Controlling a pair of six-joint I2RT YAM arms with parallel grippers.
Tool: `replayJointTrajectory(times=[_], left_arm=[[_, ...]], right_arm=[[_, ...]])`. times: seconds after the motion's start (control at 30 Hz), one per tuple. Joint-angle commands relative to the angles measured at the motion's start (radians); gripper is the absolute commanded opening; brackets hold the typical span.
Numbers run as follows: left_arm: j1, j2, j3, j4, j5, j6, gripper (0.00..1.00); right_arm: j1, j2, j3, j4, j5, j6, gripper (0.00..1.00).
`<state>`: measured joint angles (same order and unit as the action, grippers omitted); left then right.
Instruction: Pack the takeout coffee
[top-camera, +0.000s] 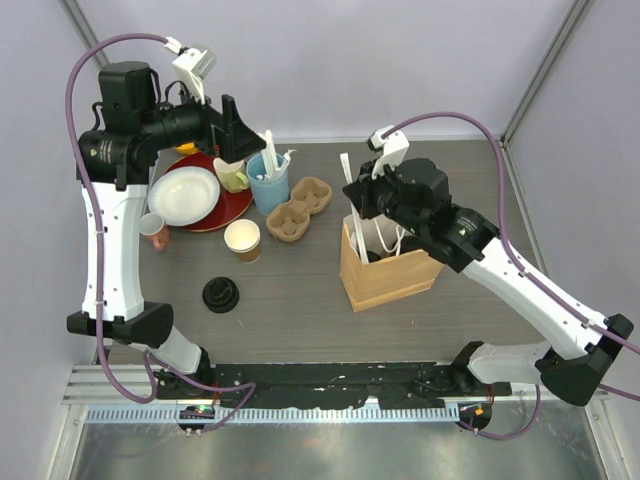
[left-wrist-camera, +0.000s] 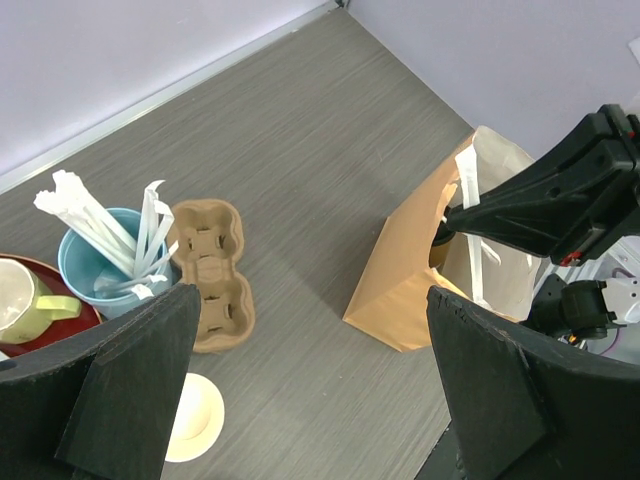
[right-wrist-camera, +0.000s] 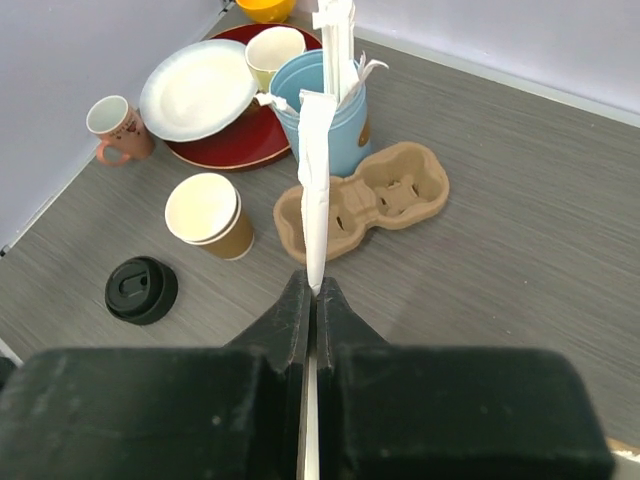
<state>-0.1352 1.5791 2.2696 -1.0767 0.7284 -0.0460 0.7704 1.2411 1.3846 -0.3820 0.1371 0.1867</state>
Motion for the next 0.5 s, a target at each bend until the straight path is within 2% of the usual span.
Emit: replayJointTrajectory(times=[0.0, 0.1, 0.17, 0.27, 0.3, 0.47], left_arm=[[0.005, -0.025, 0.004, 0.054, 0.029, -0.011, 1.00], [0.005, -0.021, 0.004, 0.063, 0.034, -0.015, 1.00], [0.005, -0.018, 0.002, 0.067, 0.042, -0.018, 1.00], [0.005, -0.016, 0.002, 0.077, 0.049, -0.022, 1.00], [0.005, -0.016, 0.002, 0.077, 0.051, -0.020, 1.00], [0.005, -0.014, -0.001, 0.070, 0.057, -0.017, 1.00]], right_arm=[[-0.008, -0.112, -0.071, 0.103, 0.028, -0.026, 0.01], [-0.014, -0.140, -0.114, 0.103, -0.017, -0.045, 0.01], [-0.014, -0.146, -0.133, 0.104, -0.115, -0.038, 0.01], [-0.014, -0.163, -0.148, 0.068, -0.208, -0.016, 0.28], [-0.014, -0.172, -0.154, 0.042, -0.202, -0.019, 0.45], [-0.017, -0.255, -0.193, 0.045, -0.102, -0.035, 0.62]])
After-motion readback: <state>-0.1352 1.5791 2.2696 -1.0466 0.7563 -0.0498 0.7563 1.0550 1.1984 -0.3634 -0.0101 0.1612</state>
